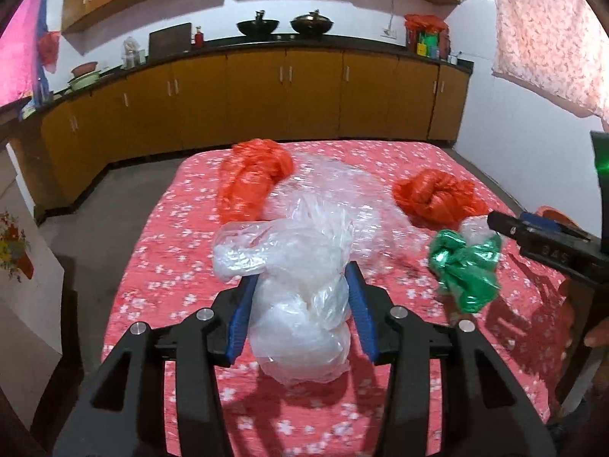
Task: Collect trash
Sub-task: 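Grasp the small clear bag with the right gripper while the left holds its clear bag, then carry both clear plastic bags over the orange basket with both grippers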
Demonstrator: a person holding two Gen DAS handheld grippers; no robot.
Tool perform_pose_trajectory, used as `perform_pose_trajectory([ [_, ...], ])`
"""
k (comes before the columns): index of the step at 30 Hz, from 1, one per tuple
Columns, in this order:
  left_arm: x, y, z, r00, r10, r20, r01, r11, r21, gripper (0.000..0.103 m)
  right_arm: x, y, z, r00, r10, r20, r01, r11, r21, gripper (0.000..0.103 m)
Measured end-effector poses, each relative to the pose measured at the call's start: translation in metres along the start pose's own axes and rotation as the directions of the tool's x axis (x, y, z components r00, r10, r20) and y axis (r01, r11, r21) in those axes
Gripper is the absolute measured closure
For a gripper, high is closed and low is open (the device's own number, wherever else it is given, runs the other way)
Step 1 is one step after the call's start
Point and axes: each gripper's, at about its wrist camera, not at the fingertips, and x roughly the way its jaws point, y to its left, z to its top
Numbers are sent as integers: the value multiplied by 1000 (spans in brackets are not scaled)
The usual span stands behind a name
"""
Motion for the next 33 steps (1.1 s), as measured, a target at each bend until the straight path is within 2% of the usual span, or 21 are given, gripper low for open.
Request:
perform_pose_trajectory([
  [5, 6, 14, 1, 1000, 22, 2, -22, 999, -40, 56, 17, 11, -4, 999, -15, -51, 13, 999, -43, 42],
  [12, 15, 15, 4, 1000, 22, 0, -22, 998, -56, 56, 25, 6, -6, 995, -18, -97, 15, 999, -30, 42],
  [13, 16, 15, 5, 1000, 20, -2, -20, 998, -59, 56, 26, 5, -7, 994, -18, -105, 15, 999, -32, 44],
  [16, 17, 13, 6, 1000, 16, -4, -16, 998, -66, 56, 30, 4, -8, 991, -17, -135, 12, 999, -37, 60],
  [18, 15, 12, 6, 1000, 12, -2, -12, 998, -68, 56, 31, 1, -10, 989, -13, -146, 9, 1000, -30, 62],
  [23, 11, 7, 7, 1000, 6, 9, -6, 998, -65, 56, 21, -8, -12, 991, -14, -130, 13, 1000, -6, 65],
  [33, -2, -14, 12, 999, -23, 32, 25, 999, -42, 56, -13, -34, -15, 995, -52, -80, 54, 998, 31, 66],
])
